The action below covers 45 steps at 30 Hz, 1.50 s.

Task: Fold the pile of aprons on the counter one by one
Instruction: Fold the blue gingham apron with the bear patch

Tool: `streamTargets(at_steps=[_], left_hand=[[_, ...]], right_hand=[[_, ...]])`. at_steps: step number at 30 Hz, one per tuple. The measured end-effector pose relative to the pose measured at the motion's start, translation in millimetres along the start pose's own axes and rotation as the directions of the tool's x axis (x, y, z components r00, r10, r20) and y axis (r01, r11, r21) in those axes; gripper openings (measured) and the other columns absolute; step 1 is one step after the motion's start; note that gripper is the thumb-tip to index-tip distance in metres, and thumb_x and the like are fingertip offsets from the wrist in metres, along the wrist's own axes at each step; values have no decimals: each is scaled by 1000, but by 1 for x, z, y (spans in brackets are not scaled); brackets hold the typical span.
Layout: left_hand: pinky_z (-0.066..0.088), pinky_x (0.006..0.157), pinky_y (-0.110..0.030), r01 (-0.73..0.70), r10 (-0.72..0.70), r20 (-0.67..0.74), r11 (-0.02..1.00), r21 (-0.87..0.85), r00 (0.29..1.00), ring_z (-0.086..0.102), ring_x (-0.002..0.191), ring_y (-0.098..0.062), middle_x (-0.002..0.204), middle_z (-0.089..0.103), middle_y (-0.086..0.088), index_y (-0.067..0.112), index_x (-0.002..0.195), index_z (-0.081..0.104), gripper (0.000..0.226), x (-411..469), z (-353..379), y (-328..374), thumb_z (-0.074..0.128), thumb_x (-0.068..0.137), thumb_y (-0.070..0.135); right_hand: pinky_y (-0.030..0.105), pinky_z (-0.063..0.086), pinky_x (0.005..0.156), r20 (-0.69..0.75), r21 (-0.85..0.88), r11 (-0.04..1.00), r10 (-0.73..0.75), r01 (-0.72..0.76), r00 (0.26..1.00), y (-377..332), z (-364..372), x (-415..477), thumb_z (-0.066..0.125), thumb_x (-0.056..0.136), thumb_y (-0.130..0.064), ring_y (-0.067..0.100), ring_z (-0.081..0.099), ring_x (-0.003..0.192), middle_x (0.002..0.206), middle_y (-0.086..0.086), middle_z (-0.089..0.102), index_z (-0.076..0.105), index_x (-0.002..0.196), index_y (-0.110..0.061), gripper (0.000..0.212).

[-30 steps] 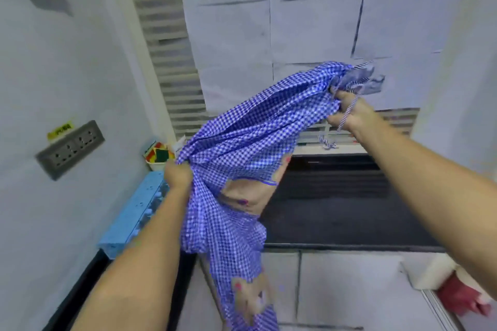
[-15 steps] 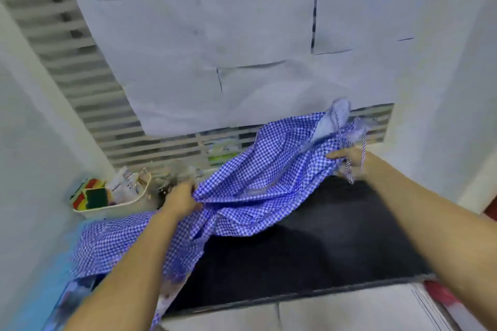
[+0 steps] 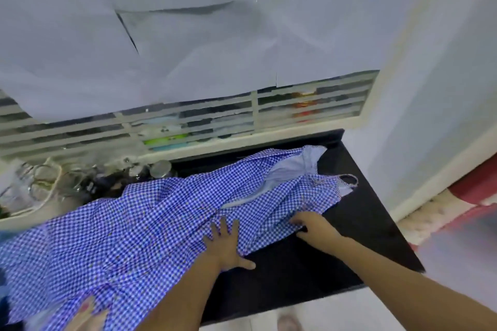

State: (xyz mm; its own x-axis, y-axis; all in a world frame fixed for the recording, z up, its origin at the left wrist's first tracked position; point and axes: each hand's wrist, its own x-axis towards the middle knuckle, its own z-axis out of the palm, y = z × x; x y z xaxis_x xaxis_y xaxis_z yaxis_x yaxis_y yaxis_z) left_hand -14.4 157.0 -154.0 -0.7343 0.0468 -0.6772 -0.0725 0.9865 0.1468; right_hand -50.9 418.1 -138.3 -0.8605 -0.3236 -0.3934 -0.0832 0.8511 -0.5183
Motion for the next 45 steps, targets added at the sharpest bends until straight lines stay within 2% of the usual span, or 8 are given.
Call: streamTargets(at_steps=[8,13,18,23,28,33,38,45], left_hand=[[39,77,-15,-212,129,-229,898,-386,965,59,90,1,91,60,13,17,94,64,25,1,-32,-26,80,75,11],[23,49,-21,-324,128,-437,852,-411,890,29,45,-5,47,28,11,22,54,31,57,-23,-78,-21,85,68,23],[21,42,-22,-426,88,-488,636,-643,868,22,38,-4,43,25,13,17,61,33,48,-65,-130,32,76,80,24],[49,52,-22,-315,382,-182,321,-893,906,56,52,-10,63,58,-1,8,86,53,12,-84,-107,120,57,95,13],[58,70,-24,-147,596,134,398,-906,791,70,70,-16,84,72,-9,2,106,57,14,-85,-66,138,47,99,7],[44,89,-21,-242,131,-291,891,-384,948,59,107,-16,123,57,-12,7,139,45,59,-55,-14,91,66,89,31],[20,111,-58,-54,55,-120,998,14,991,13,143,-37,157,9,-13,30,152,15,88,-48,46,57,63,83,55],[46,89,-34,-126,111,-162,988,-88,981,56,111,-27,123,57,-12,6,131,41,58,-47,48,68,48,95,51]], right_hand=[[42,51,80,-91,-328,892,-358,311,929,-1,26,34,52,82,-5,34,64,91,106,14,65,65,115,-9,36],[32,52,59,-99,-387,797,-536,464,838,19,-7,30,64,70,-1,27,59,64,78,8,57,74,83,-9,18],[34,49,90,-202,233,970,-29,77,979,26,-33,-11,56,92,-9,19,59,97,112,11,61,69,107,-13,20],[41,53,83,279,960,33,-47,-277,959,-16,-63,-51,68,72,-60,31,66,93,107,16,67,61,114,-4,69],[39,54,82,229,926,285,91,-246,969,5,-52,-86,59,86,4,28,65,87,101,16,69,59,115,-1,30],[35,41,96,130,322,795,501,-514,856,64,-31,-121,39,98,-4,27,59,105,111,13,63,62,111,0,27],[30,41,68,-365,455,699,712,-553,600,117,-14,-143,47,93,-6,38,55,98,89,20,52,51,86,4,13],[39,30,107,-522,87,993,115,-81,845,78,-12,-90,57,93,-11,35,39,130,142,20,42,45,138,-3,47]])
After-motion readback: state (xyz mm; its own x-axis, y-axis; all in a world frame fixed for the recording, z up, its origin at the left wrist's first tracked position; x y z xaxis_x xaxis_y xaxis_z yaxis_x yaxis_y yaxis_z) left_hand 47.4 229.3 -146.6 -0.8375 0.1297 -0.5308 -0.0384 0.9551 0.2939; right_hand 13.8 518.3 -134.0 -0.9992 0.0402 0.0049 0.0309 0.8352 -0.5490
